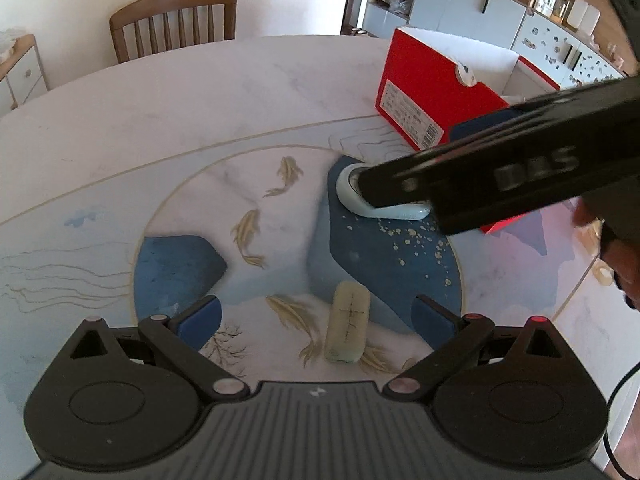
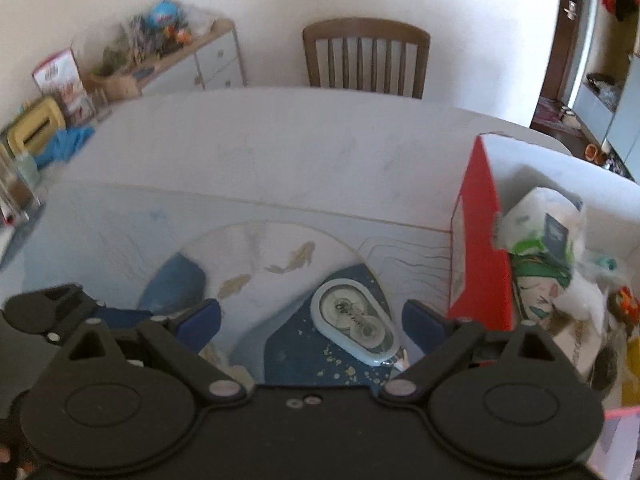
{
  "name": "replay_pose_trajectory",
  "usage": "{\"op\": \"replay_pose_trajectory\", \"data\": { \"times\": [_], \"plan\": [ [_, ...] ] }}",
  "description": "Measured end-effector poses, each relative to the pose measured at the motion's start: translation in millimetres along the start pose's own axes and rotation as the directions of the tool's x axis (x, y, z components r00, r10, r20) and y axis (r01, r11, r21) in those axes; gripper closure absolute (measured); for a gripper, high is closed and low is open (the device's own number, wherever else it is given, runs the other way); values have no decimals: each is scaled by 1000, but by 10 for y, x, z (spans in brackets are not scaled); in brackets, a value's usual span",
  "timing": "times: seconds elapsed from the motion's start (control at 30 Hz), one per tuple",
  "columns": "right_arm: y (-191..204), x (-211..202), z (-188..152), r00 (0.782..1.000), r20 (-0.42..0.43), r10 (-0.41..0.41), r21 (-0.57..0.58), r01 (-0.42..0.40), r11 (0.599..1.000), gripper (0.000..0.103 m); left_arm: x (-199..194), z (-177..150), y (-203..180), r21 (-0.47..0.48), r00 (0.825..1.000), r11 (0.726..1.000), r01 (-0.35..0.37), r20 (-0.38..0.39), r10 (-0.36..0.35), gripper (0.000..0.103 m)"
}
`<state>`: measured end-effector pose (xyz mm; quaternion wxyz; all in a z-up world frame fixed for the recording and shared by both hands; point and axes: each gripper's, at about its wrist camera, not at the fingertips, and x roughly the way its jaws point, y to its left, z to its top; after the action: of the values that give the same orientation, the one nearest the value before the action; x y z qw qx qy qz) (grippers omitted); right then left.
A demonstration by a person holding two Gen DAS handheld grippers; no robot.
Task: Organize objects
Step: 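Move both tools back over the remaining items on the table, then grasp the pale green cylinder with left tool while right tool grasps the tape dispenser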
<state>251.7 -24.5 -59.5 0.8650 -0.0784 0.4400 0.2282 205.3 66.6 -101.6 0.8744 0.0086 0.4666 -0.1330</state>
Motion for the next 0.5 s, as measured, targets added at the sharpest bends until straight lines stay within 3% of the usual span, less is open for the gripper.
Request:
{"op": "replay_pose_trajectory", "data": {
  "times": [0.5],
  "plan": [
    [-30,590,77,992,-120,-45,-61,38,997,20,94,-16,-81,29,999,999,-12,30,12,3]
  ]
}}
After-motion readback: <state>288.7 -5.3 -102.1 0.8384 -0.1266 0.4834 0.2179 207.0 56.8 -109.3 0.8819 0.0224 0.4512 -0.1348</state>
